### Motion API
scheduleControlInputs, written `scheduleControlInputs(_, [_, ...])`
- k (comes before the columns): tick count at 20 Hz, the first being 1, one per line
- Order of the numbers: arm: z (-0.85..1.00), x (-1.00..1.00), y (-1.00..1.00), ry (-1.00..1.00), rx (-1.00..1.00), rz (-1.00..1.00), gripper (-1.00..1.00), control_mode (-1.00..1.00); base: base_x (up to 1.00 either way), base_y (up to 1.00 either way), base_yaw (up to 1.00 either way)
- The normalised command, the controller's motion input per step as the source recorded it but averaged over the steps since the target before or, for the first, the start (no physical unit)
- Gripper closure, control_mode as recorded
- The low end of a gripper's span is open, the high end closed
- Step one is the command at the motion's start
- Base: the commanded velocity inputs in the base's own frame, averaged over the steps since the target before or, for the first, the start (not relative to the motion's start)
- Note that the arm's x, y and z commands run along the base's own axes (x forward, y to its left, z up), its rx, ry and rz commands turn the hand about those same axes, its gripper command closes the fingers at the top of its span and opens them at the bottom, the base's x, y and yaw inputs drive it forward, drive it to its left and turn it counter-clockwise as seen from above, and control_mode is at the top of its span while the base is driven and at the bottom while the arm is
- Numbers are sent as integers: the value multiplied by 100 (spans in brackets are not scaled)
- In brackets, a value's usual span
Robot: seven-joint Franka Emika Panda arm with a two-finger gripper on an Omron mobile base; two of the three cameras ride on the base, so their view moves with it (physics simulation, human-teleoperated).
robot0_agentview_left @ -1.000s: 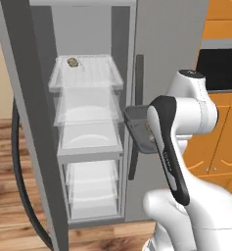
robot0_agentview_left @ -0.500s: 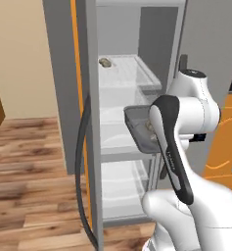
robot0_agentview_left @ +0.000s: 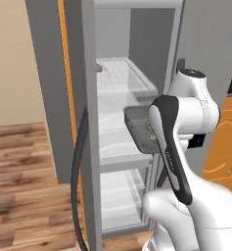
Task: Place two dumplings into each of the tupperware containers and then place the containers in the fridge.
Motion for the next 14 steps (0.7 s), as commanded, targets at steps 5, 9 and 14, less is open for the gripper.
scheduleControlInputs(5, [0, 0, 0, 0, 0, 0, 100, 100, 59, 0, -12])
scheduleControlInputs(9, [0, 0, 0, 0, 0, 0, 100, 100, 64, 0, -5])
scheduleControlInputs(14, [0, 0, 0, 0, 0, 0, 100, 100, 43, 0, -6])
